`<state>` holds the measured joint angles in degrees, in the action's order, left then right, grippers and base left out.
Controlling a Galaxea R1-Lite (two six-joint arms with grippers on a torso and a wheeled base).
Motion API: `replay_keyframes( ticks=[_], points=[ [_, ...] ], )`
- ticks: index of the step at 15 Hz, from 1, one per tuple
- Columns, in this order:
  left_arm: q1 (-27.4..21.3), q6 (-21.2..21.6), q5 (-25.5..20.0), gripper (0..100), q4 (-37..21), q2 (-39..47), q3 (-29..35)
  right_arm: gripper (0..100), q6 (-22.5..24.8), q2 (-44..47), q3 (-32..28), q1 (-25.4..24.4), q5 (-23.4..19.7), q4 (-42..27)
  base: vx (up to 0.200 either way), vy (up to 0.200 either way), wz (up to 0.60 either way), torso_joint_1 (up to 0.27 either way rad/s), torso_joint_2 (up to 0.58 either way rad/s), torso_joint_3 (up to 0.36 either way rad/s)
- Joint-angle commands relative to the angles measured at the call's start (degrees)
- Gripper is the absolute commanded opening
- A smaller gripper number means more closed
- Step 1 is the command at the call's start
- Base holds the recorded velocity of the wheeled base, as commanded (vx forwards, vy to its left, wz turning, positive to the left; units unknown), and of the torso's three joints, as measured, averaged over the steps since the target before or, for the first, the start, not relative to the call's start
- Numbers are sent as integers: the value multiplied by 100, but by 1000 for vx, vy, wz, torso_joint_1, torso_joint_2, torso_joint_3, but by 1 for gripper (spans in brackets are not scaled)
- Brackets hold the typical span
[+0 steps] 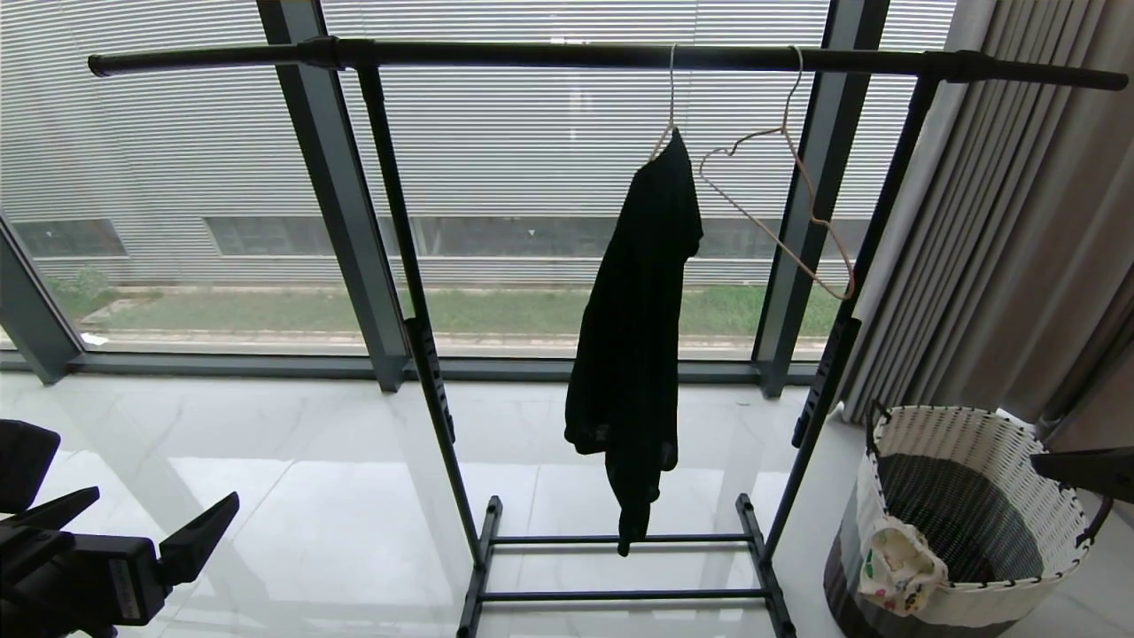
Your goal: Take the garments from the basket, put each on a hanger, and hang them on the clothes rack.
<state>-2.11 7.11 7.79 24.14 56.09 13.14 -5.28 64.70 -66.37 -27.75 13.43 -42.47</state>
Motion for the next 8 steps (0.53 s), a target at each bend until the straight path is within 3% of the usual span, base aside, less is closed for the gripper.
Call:
replay_keyframes(
  ticks=[1,4,8],
  points=[
    [0,1,3,100,3,7,4,100,9,17,62,-3,1,11,0,0,0,-178,466,286],
    [0,1,3,100,3,7,13,100,9,-18,203,-3,10,99,0,0,0,-128,362,224],
    [0,10,3,100,3,7,13,100,9,-80,221,-3,10,99,0,0,0,-18,50,33]
  ],
)
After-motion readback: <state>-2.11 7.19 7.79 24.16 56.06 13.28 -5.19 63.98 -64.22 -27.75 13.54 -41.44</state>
